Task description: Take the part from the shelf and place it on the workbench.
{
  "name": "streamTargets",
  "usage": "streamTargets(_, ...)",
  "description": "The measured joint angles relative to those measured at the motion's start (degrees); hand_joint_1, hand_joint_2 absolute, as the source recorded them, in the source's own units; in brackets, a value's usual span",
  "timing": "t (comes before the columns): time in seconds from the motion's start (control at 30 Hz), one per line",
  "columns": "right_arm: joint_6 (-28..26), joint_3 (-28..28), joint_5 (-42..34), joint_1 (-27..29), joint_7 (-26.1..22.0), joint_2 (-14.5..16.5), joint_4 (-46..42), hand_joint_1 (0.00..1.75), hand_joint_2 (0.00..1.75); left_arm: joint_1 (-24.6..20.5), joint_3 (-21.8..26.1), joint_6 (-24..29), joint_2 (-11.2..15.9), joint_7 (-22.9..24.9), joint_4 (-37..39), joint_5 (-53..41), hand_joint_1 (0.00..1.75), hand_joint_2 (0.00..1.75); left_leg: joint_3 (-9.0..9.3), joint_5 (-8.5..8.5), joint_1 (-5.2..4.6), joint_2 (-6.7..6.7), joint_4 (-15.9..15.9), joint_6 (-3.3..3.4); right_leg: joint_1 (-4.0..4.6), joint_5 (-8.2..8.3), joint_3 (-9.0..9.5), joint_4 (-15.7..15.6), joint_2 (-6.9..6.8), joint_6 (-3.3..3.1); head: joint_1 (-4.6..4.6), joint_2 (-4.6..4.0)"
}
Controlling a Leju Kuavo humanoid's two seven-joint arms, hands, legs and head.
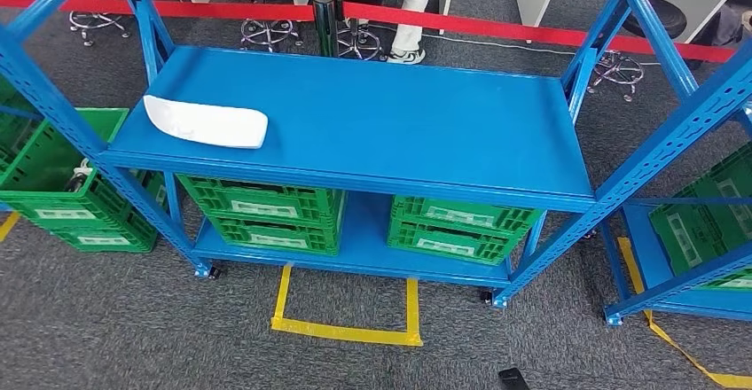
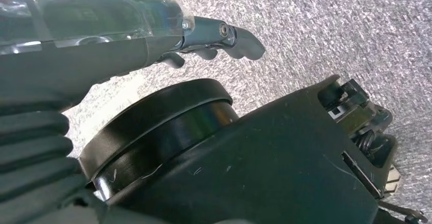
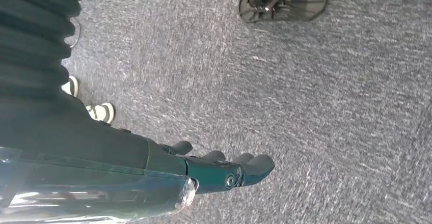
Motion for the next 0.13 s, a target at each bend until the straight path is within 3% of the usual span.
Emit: streamTargets(0.13, 0.9, 0.4, -0.6, 0.0, 1.0, 0.3, 0.0, 0.0, 1.75, 0.0, -0.7, -0.4, 0.1, 0.0, 0.0, -0.8, 0.0, 1.75, 0.09, 0.0, 0.04, -0.09, 0.0, 0.0, 0.02, -0.11, 0.03, 0.1, -0.03, 0.09, -0.03, 0.0)
